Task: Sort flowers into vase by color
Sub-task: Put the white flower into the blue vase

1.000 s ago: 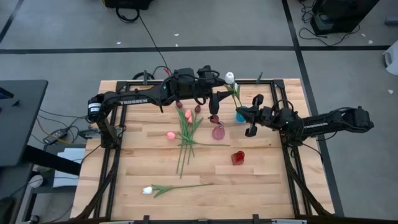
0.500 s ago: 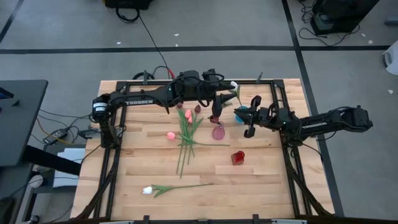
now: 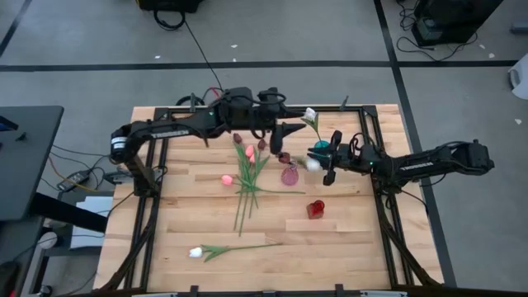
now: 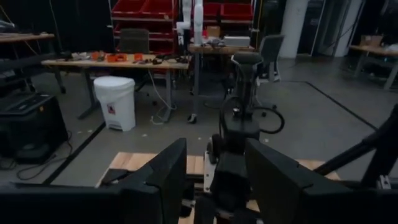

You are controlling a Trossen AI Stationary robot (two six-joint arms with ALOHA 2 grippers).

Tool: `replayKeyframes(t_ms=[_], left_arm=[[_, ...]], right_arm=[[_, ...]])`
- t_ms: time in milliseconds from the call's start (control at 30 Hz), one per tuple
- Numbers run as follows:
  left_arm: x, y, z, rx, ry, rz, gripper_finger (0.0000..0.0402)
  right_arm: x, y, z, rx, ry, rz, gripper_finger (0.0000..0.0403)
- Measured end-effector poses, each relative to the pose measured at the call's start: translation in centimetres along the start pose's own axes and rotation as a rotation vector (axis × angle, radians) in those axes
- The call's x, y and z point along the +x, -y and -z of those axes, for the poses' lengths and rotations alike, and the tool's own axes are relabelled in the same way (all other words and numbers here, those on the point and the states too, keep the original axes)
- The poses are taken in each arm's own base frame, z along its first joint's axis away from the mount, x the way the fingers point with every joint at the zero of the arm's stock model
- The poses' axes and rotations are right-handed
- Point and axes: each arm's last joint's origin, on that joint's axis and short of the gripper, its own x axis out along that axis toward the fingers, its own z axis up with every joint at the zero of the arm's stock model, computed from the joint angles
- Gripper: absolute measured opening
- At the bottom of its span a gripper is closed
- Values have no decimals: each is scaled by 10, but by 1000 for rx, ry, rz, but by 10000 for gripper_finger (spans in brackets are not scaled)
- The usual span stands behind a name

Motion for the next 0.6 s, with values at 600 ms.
replayKeyframes(t_ms=[600], left_arm=[[-71,11,62,99,-777,-75,168]], right_arm=[[19,-19,-10,71,-440,-8,83]])
